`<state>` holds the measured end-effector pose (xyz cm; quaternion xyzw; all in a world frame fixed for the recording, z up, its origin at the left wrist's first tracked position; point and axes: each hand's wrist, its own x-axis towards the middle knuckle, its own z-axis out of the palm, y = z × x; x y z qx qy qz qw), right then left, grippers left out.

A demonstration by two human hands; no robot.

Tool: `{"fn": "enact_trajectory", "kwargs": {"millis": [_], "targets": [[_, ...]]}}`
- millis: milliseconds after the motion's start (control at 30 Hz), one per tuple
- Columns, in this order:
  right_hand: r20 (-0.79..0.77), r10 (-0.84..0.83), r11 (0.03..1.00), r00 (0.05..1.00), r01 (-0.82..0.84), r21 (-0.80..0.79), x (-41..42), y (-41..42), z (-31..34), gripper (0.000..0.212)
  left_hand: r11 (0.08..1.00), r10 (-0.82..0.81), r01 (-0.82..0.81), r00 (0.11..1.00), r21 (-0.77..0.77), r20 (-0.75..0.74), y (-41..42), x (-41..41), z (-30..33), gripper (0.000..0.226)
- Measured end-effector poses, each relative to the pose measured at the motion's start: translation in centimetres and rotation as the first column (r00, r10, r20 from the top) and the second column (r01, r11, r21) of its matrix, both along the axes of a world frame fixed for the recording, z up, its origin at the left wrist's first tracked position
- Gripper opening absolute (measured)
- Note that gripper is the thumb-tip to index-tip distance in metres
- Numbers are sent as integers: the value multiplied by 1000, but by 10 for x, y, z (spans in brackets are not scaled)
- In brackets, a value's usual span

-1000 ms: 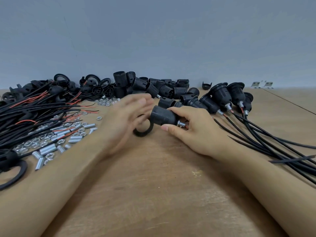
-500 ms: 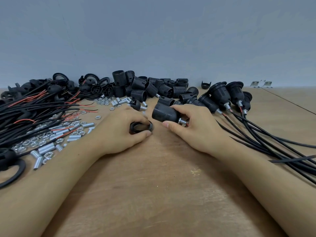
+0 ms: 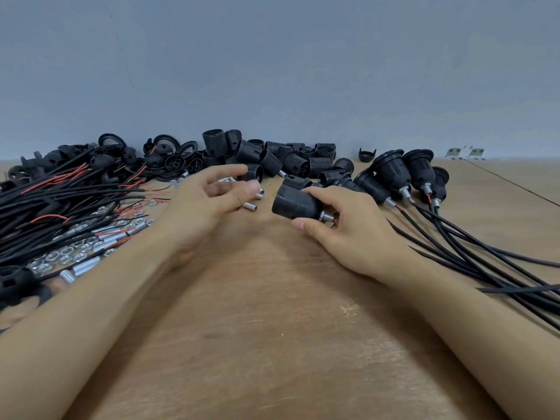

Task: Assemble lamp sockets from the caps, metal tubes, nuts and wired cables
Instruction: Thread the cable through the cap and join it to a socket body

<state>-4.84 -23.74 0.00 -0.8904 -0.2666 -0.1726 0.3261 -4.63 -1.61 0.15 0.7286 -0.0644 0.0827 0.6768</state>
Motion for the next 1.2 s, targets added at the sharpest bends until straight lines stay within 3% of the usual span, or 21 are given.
{"fn": "enact_trajectory", "kwargs": {"millis": [67,167,267,367,500,767,933,1067,1200], "targets": [[26,39,999,999,-40,26,-1,1,0,30,983,-123,116,992,-141,-40,-7,-2,-1,61],[75,69,997,995,-70,15,-2,0,-1,35,958,-256,241,962,-154,-92,-18,-9,-8,45],[86,76,997,993,-78,22,-2,-1,-3,50,946,-301,281,947,-165,-115,-17,-8,-8,34],[165,77,997,983,-73,-33,-2,0,-4,55,958,-281,267,948,-105,-148,-17,-8,-8,44],[93,96,995,991,-93,-41,-4,-3,-2,41,956,-277,264,956,-126,-97,-15,-11,-6,47],[-35,93,995,995,-91,38,-2,-6,1,32,949,-299,282,946,141,125,-8,-11,-1,55],[-105,75,997,992,-72,33,-1,-10,2,44,872,-230,44,916,487,328,-9,-16,-3,67],[-157,72,996,985,-63,64,-2,-9,3,37,872,-250,6,865,489,436,-12,-17,-2,63],[-200,80,993,976,-60,104,-2,-11,0,38,905,-201,13,895,426,398,-13,-16,-4,60]]}}
